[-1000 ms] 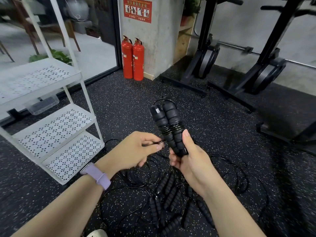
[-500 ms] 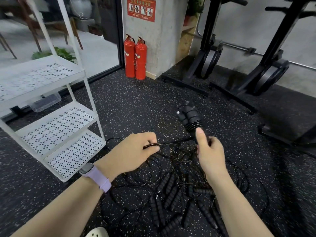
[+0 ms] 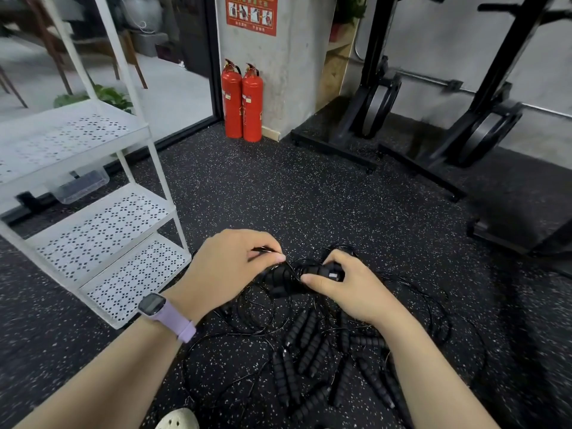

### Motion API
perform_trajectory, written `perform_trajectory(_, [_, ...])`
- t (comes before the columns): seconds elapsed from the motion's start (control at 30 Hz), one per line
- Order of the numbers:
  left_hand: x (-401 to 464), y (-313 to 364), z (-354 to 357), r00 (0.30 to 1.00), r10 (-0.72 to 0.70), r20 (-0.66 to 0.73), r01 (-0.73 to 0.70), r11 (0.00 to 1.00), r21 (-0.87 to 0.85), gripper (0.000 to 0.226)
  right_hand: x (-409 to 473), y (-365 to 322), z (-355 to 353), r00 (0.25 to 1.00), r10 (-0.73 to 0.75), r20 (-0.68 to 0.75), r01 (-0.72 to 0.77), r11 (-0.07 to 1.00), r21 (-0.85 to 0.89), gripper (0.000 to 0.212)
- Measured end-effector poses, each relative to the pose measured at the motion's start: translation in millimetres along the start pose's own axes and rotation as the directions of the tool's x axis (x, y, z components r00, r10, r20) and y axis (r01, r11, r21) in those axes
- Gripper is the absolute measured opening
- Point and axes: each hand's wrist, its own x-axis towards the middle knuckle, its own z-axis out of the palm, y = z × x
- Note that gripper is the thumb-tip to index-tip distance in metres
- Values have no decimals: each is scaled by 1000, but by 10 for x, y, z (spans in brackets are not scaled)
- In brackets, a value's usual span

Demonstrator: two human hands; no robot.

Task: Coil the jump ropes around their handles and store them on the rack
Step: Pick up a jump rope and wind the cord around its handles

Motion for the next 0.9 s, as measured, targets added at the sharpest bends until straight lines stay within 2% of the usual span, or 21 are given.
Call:
perform_trajectory(0.1, [16, -17, 3, 1000, -29, -12, 27, 995, -100, 9, -39, 20, -62, 982, -63, 179, 54, 997, 57, 48])
perform_trajectory(0.17, [26, -28, 4, 1000, -26, 11, 27, 983, -182, 7, -74, 8, -82, 961, -100, 258, 80, 993, 86, 40])
perform_trajectory(0.23, [30, -32, -2, 999, -18, 41, 28, 967, -252, 7, -108, -11, -89, 937, -120, 329, 78, 987, 138, 43])
perform_trajectory(0.37, [53, -38, -37, 986, -39, 161, 92, 938, -335, 28, -147, -46, -103, 907, -125, 402, 51, 981, 188, 60])
perform_trajectory(0.47, [75, -38, -45, 973, -32, 230, 116, 924, -363, 45, -197, -81, -101, 867, -172, 467, -3, 937, 351, 50])
perform_trajectory(0.53, [88, -49, -17, 972, -13, 234, 118, 889, -442, 37, -239, -121, -97, 828, -241, 506, -52, 865, 499, 43])
perform_trajectory(0.57, [89, -33, 6, 971, 6, 237, 114, 865, -489, 29, -254, -138, -98, 810, -270, 520, -73, 834, 546, 47])
perform_trajectory(0.67, [119, 86, 121, 959, 74, 274, 101, 812, -575, 11, -282, -187, -110, 771, -337, 540, -102, 771, 628, 82])
perform_trajectory(0.73, [135, 63, 226, 951, 52, 306, 156, 773, -615, 14, -303, -199, -119, 767, -381, 516, -107, 717, 689, 95])
perform_trajectory(0.77, [139, -25, 280, 943, 2, 332, 221, 743, -632, 14, -311, -190, -123, 771, -402, 494, -105, 685, 721, 95])
perform_trajectory(0.83, [92, -207, 367, 890, -195, 413, 417, 716, -560, 12, -319, -160, -128, 800, -420, 429, -89, 624, 776, 89])
perform_trajectory(0.87, [48, -252, 404, 855, -263, 448, 475, 744, -470, 6, -316, -148, -128, 822, -416, 387, -75, 596, 800, 87])
perform_trajectory(0.9, [18, -241, 423, 837, -279, 470, 483, 781, -396, 11, -305, -135, -124, 846, -405, 346, -63, 569, 820, 85])
